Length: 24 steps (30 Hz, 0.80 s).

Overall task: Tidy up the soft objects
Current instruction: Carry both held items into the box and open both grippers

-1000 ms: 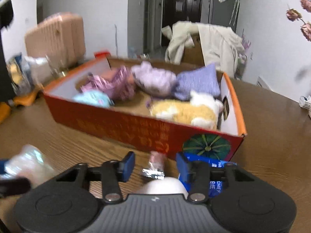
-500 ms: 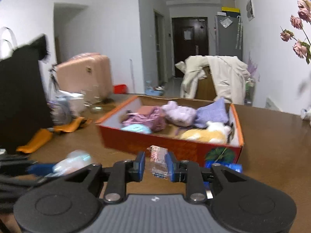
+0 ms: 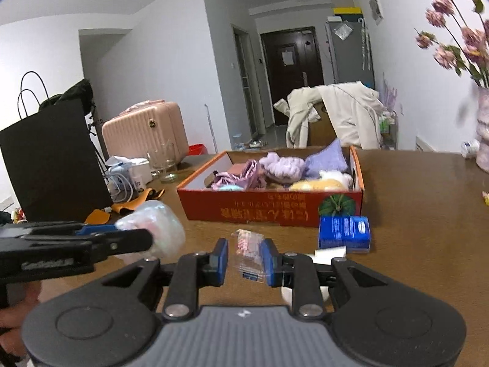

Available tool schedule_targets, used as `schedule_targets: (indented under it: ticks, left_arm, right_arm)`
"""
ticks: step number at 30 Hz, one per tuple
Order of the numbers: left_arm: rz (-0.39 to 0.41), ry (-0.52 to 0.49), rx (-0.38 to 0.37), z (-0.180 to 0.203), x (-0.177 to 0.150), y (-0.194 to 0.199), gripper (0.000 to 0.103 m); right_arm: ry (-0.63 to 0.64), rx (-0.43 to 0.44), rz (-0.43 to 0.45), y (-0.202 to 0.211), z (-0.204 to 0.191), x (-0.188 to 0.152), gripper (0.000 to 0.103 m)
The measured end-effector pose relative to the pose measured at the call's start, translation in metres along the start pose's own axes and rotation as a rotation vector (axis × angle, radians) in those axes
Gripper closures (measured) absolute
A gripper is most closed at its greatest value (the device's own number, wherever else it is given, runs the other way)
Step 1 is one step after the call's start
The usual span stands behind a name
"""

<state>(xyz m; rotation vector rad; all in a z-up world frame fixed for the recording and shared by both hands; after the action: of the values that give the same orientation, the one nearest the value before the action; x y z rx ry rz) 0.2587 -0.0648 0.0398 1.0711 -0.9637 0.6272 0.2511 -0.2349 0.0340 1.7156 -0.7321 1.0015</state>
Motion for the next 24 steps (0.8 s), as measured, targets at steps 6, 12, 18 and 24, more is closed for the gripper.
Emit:
schedule_targets:
  ticks: [6, 12, 18, 24]
  left_arm:
    - [-0.038, 0.023, -0.025, -0.029, 0.072, -0.087, 0.067]
    - [-0.135, 0.016, -0.011, -0.052, 0.117, -0.204, 0.064]
    - [-0.195, 0.044, 0.003, -0.071, 0.112, -0.275, 0.045]
    - [-0.155, 0.059, -0.020, -0.078, 0.113, -0.273, 0.027]
  right_arm:
    - [0.014, 0.020, 0.003, -0.058, 0.028, 0.062, 0.080]
    - [-0.090, 0.008, -0.143, -0.180, 0.077, 0.114, 0.079]
    - [-0.127, -0.072, -0.225, -0.261, 0.108, 0.117, 0.076]
    - [-0.134, -0.099, -0.232, -0.279, 0.117, 0.113, 0.053]
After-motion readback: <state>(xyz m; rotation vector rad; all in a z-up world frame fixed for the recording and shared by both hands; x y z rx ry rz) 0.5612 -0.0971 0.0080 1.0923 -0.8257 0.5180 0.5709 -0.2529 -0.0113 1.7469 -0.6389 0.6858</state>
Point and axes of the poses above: each gripper's, at about its wrist camera, not at the fingertips, and y roughly against the way its jaws point, z to its right, x to its top, the point moved 5 cm from there along -y, roughly the way its jaws point, and after that the axes turned 1 degree about -x, right-handed, at the moved point
